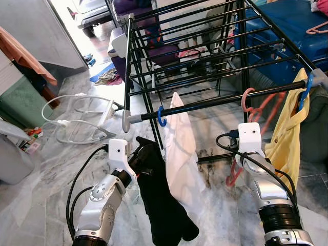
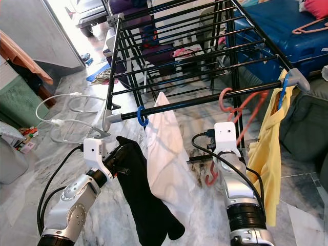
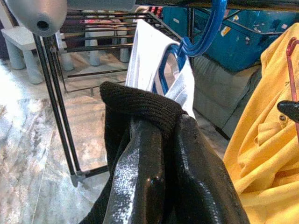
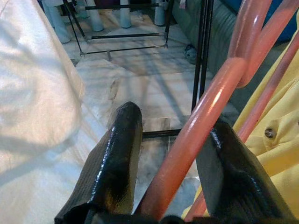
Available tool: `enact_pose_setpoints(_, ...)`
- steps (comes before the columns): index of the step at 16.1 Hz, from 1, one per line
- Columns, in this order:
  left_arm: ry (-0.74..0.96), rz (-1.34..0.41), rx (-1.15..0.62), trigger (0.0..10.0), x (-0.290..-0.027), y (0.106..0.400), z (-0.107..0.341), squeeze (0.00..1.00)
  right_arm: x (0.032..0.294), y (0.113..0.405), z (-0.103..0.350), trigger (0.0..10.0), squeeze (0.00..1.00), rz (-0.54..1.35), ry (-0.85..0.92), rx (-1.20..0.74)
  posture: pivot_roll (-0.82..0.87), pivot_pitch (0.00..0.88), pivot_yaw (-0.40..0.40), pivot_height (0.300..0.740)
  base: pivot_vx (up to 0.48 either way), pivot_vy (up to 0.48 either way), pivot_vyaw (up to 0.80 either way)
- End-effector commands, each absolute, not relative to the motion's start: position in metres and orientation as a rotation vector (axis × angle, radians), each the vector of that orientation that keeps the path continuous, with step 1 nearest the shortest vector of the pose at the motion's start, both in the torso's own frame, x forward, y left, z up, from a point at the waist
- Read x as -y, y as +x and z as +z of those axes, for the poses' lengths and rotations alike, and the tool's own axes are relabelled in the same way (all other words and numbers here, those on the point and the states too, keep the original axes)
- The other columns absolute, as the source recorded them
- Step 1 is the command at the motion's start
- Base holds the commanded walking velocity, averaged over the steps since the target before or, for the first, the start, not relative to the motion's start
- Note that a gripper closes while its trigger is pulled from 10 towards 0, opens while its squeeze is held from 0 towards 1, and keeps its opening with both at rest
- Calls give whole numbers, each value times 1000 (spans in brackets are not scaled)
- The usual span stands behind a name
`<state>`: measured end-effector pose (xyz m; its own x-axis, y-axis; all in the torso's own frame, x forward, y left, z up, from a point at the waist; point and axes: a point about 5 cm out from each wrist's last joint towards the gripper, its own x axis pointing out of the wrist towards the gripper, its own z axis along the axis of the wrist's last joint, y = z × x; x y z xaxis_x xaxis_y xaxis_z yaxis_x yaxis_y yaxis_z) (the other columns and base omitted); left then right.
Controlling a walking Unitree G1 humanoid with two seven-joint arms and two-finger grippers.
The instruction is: Hang hanger
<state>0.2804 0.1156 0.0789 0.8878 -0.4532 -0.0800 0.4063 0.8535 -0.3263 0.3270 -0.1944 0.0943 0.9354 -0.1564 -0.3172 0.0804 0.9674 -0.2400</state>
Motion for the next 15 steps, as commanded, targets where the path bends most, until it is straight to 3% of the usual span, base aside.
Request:
enact_pose_setpoints(1,-287,-440,-151,10000,-123,284,81,0,184,331,97,0,0,-100,-238,-327,-240,0,258,740,0,0,0)
enact_pose_setpoints(15,-268,-433,-164,10000,-124,283,79,0,171,326,99,0,0,29,-292,-282,-238,0,257,740,0,0,0)
